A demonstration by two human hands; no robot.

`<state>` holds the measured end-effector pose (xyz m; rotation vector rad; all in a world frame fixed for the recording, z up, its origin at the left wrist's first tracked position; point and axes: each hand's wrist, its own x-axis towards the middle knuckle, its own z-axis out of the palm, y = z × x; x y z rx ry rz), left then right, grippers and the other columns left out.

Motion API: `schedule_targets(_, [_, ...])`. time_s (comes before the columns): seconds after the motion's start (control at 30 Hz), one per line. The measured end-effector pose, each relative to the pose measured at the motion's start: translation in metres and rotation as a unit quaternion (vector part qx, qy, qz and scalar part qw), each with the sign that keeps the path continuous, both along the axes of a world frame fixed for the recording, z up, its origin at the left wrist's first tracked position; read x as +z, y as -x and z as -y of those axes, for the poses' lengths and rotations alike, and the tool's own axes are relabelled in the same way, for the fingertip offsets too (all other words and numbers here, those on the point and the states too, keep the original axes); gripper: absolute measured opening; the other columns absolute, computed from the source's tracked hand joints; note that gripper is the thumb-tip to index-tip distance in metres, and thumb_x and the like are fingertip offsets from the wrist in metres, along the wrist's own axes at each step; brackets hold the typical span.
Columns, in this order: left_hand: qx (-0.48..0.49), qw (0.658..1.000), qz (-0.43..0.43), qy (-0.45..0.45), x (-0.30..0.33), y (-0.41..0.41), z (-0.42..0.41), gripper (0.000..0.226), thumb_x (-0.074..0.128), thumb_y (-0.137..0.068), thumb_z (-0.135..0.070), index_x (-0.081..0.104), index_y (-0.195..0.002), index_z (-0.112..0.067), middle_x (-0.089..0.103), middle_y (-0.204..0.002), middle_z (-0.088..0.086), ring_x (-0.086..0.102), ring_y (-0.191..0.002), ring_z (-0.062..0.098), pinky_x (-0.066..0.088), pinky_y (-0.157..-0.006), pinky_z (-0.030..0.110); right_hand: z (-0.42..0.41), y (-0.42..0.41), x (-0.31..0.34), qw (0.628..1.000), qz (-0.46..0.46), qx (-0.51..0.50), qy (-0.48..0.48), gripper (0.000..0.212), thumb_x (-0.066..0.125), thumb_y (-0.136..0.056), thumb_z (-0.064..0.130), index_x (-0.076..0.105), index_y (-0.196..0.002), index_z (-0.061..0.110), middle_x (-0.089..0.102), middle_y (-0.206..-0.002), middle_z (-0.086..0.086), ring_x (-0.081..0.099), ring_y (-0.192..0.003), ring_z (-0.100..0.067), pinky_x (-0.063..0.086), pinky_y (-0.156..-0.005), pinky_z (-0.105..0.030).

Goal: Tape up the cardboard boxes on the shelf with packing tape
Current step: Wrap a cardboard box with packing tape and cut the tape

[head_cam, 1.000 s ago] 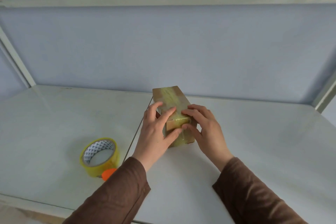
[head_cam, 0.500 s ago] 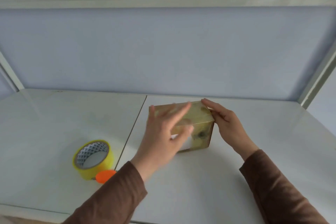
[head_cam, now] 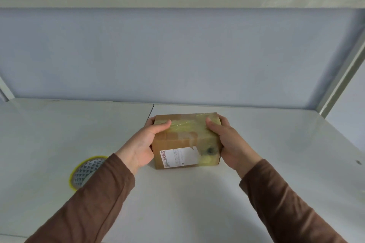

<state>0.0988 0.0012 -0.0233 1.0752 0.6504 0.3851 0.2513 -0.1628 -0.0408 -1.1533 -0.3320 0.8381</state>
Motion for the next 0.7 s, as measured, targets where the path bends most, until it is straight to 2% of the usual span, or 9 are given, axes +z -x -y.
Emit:
schedule_targets(0.07, [0.004,1.0,-0.007,-0.009,-0.003,-0.005,-0.004,0.044,0.081,-0.08,-0.014,0.061,-0.119,-0.024,0.078,-0.101,0.006,0.076,-0.081,0.024,0.061,-0.069,0.037,-0.006,0.0,-0.002,1.0,0.002,-0.028,0.006,0.036,0.067,-0.099,0.021,0.053,-0.133,0.025,0.077,-0.11,-0.008,0.078,-0.087,-0.027,0.06,-0.059,-0.037])
schedule_targets(0.17, [0.035,0.999,-0.003,-0.025,-0.007,-0.01,-0.005,0.036,0.074,-0.088,-0.005,0.061,-0.118,-0.021,0.076,-0.102,0.01,0.075,-0.079,0.026,0.061,-0.069,0.039,-0.01,0.0,-0.003,0.998,0.01,-0.056,0.014,0.034,0.066,-0.098,0.014,0.055,-0.13,0.023,0.076,-0.109,-0.01,0.078,-0.084,-0.027,0.06,-0.059,-0.038])
schedule_targets(0.33, [0.024,0.999,0.032,-0.037,-0.003,-0.006,0.0,0.035,0.075,-0.088,-0.01,0.061,-0.118,-0.022,0.075,-0.106,0.007,0.074,-0.085,0.024,0.061,-0.076,0.04,-0.003,0.003,0.002,0.999,0.021,-0.037,0.001,0.036,0.066,-0.099,0.014,0.052,-0.131,0.023,0.072,-0.116,-0.011,0.078,-0.086,-0.024,0.06,-0.06,-0.037])
schedule_targets(0.4, [0.01,0.996,0.061,-0.06,0.0,0.003,0.005,0.034,0.081,-0.084,-0.024,0.063,-0.112,-0.025,0.073,-0.109,0.001,0.071,-0.095,0.021,0.059,-0.081,0.041,0.01,0.006,0.005,0.997,0.072,-0.015,-0.018,0.04,0.07,-0.095,0.015,0.052,-0.13,0.023,0.069,-0.123,-0.008,0.076,-0.092,-0.019,0.06,-0.066,-0.033])
schedule_targets(0.47, [0.005,0.992,0.098,-0.085,0.002,0.014,0.012,0.021,0.077,-0.081,-0.036,0.064,-0.094,-0.027,0.072,-0.116,-0.007,0.068,-0.104,0.016,0.055,-0.085,0.042,0.029,0.01,0.005,0.987,0.16,0.0,-0.018,0.047,0.076,-0.086,0.017,0.052,-0.126,0.026,0.063,-0.127,-0.001,0.071,-0.099,-0.015,0.058,-0.071,-0.033])
schedule_targets(0.53, [0.009,0.98,0.119,-0.158,-0.004,0.024,0.022,0.012,0.069,-0.084,-0.034,0.061,-0.082,-0.025,0.068,-0.131,-0.015,0.06,-0.124,0.008,0.044,-0.101,0.038,0.049,0.016,0.001,0.965,0.261,0.014,-0.001,0.046,0.074,-0.079,0.014,0.05,-0.117,0.025,0.057,-0.133,0.012,0.064,-0.109,-0.008,0.058,-0.076,-0.03])
schedule_targets(0.57, [0.0,0.971,0.118,-0.206,-0.009,0.03,0.026,0.007,0.066,-0.083,-0.029,0.062,-0.083,-0.023,0.065,-0.136,-0.018,0.054,-0.131,0.001,0.038,-0.104,0.033,0.058,0.02,-0.003,0.952,0.306,0.024,0.013,0.045,0.072,-0.078,0.012,0.047,-0.113,0.023,0.054,-0.135,0.015,0.059,-0.115,-0.006,0.057,-0.079,-0.029])
schedule_targets(0.6, [-0.019,0.962,0.114,-0.248,-0.015,0.036,0.03,0.009,0.065,-0.08,-0.026,0.065,-0.089,-0.023,0.061,-0.14,-0.021,0.048,-0.134,-0.005,0.034,-0.103,0.029,0.067,0.024,-0.009,0.938,0.343,0.035,0.028,0.044,0.071,-0.077,0.01,0.044,-0.111,0.02,0.05,-0.137,0.016,0.054,-0.122,-0.006,0.055,-0.083,-0.029])
schedule_targets(0.7, [-0.101,0.935,0.089,-0.328,-0.028,0.051,0.034,0.055,0.065,-0.069,-0.029,0.065,-0.123,-0.039,0.037,-0.157,-0.032,0.025,-0.147,-0.011,0.026,-0.113,0.029,0.08,0.034,-0.02,0.909,0.409,0.059,0.054,0.042,0.072,-0.075,0.016,0.045,-0.107,0.025,0.044,-0.142,0.016,0.039,-0.138,-0.01,0.044,-0.101,-0.032])
